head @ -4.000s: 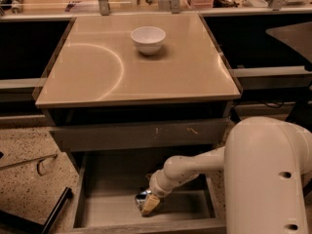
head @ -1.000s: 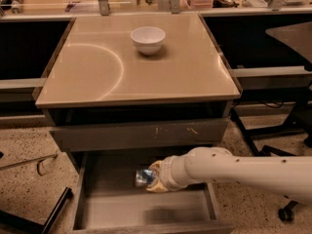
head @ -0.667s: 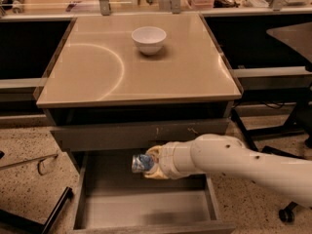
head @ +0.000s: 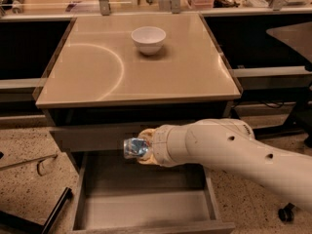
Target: Pick redbull can from middle drawer and place on counter
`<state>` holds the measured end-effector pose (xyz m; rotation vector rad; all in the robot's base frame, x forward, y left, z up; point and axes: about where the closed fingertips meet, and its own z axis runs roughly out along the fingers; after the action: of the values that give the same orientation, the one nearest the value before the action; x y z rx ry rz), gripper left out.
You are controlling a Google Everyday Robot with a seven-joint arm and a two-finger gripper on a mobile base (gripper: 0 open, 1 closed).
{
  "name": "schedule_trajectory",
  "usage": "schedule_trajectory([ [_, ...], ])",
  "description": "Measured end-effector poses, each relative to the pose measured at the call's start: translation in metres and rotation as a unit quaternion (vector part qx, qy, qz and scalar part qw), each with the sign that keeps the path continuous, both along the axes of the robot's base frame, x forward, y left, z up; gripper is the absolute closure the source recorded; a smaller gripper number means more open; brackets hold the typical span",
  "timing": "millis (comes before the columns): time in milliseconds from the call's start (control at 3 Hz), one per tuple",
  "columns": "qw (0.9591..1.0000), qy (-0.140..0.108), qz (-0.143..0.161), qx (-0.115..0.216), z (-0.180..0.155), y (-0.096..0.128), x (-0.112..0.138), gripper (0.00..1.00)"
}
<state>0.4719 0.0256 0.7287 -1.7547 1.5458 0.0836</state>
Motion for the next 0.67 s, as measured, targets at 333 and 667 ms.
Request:
schedule_trajectory([
  [333, 1.0, 0.0, 0.0, 0.0, 0.0, 0.0, 0.0, 1.0],
  [667, 0.9985, -0.051, -0.002, -0.017, 0.043, -0.009, 0.014, 1.0],
])
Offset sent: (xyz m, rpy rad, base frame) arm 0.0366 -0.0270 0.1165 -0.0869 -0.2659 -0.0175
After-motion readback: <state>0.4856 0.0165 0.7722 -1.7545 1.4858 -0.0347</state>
